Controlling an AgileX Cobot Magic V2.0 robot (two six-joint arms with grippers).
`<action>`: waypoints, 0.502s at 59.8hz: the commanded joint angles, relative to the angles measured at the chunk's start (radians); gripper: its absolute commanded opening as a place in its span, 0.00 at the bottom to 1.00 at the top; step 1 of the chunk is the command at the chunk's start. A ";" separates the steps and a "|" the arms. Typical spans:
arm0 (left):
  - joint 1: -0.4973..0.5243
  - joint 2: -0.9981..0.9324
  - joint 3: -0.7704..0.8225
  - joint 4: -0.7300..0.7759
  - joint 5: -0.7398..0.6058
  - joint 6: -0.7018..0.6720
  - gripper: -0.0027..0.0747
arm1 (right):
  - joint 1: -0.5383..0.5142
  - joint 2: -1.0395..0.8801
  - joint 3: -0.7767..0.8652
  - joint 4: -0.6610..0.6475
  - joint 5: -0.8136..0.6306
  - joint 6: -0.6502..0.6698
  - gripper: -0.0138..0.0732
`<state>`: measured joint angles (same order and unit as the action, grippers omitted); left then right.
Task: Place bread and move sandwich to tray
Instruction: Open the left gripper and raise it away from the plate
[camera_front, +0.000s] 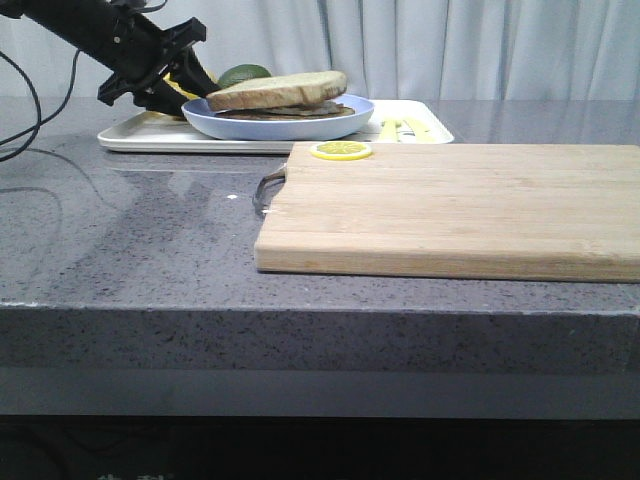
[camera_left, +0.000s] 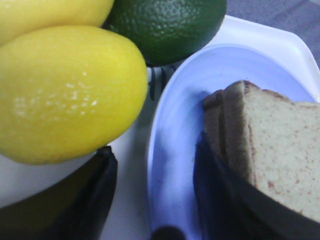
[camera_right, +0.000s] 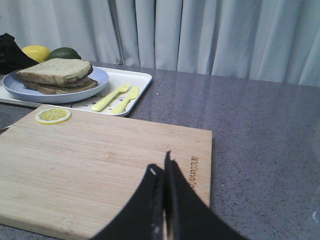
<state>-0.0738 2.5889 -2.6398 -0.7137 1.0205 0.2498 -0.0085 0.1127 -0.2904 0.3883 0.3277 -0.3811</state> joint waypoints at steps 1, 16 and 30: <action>0.014 -0.094 -0.061 -0.045 -0.018 0.000 0.59 | -0.007 0.014 -0.025 0.001 -0.070 -0.006 0.07; 0.043 -0.103 -0.290 -0.044 0.066 -0.009 0.37 | -0.007 0.014 -0.025 0.001 -0.070 -0.006 0.07; 0.043 -0.127 -0.407 -0.035 0.124 -0.023 0.01 | -0.007 0.014 -0.025 0.001 -0.013 -0.006 0.07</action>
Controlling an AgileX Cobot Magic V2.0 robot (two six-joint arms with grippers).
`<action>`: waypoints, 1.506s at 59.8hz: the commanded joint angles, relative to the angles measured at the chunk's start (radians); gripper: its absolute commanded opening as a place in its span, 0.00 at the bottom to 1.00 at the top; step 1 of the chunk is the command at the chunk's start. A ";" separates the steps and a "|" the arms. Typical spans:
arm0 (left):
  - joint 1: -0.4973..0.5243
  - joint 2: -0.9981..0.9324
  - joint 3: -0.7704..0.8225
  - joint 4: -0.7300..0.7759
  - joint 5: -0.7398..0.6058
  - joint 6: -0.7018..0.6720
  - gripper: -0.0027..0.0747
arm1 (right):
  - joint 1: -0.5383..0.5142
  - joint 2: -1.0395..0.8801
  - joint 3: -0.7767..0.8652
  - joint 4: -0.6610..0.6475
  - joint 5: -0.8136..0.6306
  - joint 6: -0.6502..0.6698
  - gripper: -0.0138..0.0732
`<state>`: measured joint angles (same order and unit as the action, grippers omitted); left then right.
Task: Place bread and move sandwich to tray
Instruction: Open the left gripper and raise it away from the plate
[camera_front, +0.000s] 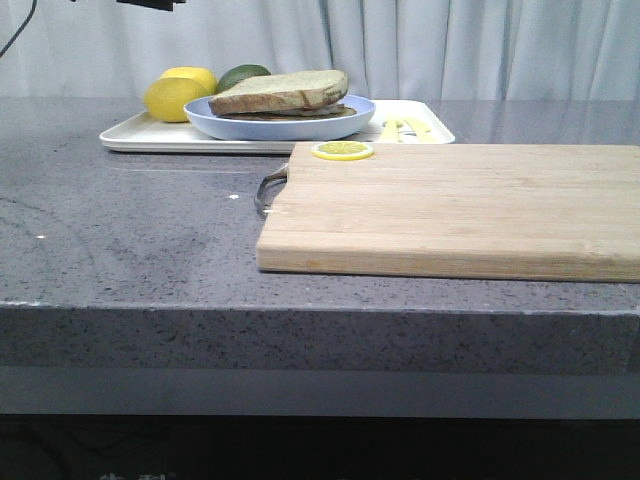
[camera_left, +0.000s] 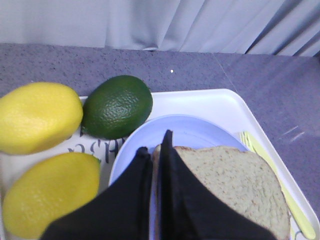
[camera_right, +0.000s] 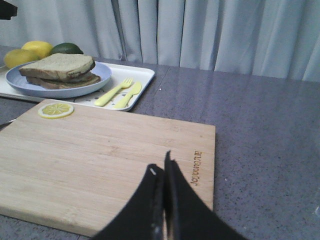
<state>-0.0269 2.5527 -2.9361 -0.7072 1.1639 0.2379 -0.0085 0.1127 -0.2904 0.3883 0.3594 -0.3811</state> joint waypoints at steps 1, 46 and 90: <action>-0.004 -0.093 -0.110 -0.038 -0.007 -0.011 0.01 | -0.007 0.014 -0.025 0.001 -0.035 -0.006 0.07; -0.023 -0.301 0.009 0.502 0.092 -0.132 0.01 | -0.007 0.014 -0.025 0.001 0.116 -0.006 0.07; -0.028 -0.944 1.110 0.621 0.045 -0.113 0.01 | -0.007 0.014 -0.025 0.001 0.116 -0.006 0.07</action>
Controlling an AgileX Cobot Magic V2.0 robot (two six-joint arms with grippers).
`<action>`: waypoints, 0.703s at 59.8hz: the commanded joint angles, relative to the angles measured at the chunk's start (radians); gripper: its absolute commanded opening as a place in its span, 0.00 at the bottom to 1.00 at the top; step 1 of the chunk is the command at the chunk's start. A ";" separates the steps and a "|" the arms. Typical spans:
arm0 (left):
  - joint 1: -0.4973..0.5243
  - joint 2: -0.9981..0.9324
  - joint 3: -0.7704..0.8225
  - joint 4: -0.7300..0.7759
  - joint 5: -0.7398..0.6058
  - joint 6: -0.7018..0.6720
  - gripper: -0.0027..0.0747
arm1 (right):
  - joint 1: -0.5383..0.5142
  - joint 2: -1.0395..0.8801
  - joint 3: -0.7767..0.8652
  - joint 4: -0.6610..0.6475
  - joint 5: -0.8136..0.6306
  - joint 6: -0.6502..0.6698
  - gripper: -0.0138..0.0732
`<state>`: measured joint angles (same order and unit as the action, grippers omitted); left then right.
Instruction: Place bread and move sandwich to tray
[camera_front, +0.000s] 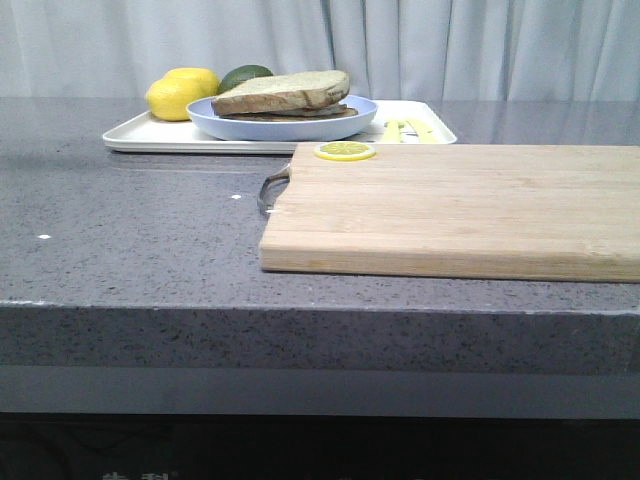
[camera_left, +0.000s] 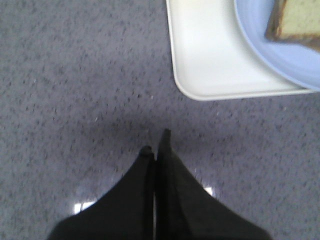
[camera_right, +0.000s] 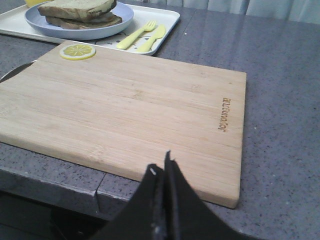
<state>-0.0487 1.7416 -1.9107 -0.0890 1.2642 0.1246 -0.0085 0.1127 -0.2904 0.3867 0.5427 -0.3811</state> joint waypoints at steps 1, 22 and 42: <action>-0.006 -0.151 0.121 0.003 -0.065 0.000 0.01 | -0.007 0.014 -0.025 0.002 -0.068 -0.006 0.07; -0.006 -0.605 0.704 0.003 -0.425 -0.005 0.01 | -0.007 0.014 -0.025 0.002 -0.068 -0.006 0.07; -0.006 -1.064 1.151 -0.034 -0.708 -0.005 0.01 | -0.007 0.014 -0.025 0.002 -0.068 -0.006 0.07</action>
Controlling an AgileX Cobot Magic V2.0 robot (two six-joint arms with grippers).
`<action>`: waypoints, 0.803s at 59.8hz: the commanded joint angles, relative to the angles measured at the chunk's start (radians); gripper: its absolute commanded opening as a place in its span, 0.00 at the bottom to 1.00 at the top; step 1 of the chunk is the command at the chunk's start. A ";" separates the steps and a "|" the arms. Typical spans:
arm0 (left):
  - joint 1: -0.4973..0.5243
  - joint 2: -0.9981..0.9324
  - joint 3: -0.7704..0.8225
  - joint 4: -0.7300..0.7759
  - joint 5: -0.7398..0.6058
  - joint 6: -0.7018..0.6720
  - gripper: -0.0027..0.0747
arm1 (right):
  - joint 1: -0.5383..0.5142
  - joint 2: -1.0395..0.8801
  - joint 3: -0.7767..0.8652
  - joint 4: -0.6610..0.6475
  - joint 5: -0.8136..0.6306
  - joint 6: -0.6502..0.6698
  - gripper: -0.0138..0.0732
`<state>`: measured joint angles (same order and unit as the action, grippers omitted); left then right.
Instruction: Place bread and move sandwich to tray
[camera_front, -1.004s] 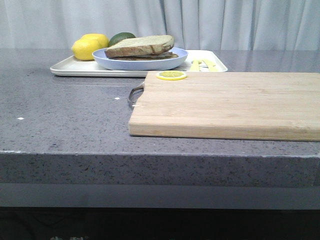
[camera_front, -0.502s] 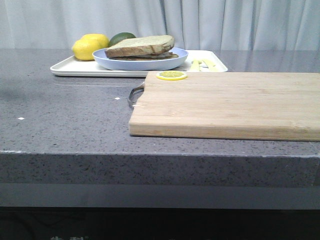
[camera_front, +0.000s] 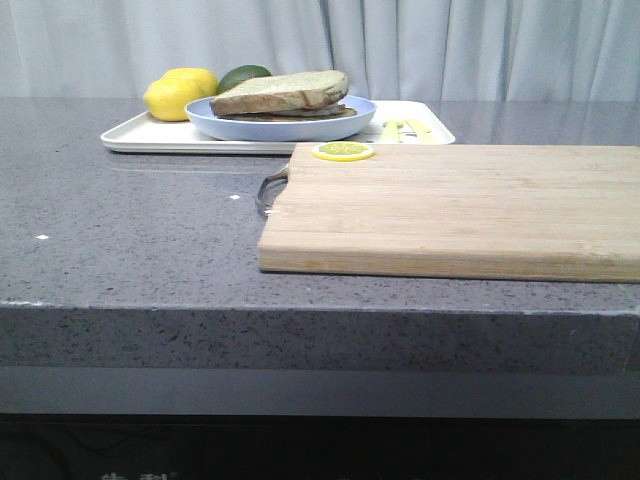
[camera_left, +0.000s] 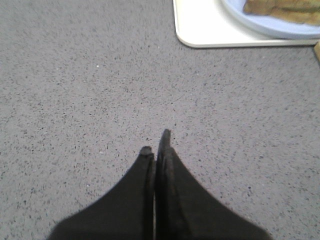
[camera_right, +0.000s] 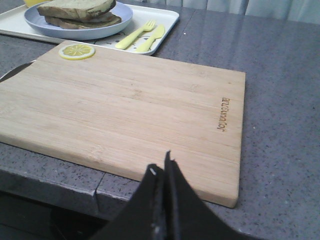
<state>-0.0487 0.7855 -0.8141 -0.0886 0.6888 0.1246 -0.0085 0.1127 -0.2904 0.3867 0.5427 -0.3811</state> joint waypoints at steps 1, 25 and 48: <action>-0.006 -0.130 0.069 -0.039 -0.146 -0.005 0.01 | -0.007 0.014 -0.025 0.002 -0.068 -0.006 0.07; -0.006 -0.546 0.324 -0.075 -0.288 -0.005 0.01 | -0.007 0.014 -0.025 0.002 -0.068 -0.006 0.07; -0.006 -0.554 0.349 -0.075 -0.286 -0.005 0.01 | -0.007 0.014 -0.025 0.002 -0.068 -0.006 0.07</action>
<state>-0.0487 0.2208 -0.4393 -0.1473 0.4888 0.1246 -0.0085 0.1127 -0.2904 0.3863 0.5427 -0.3811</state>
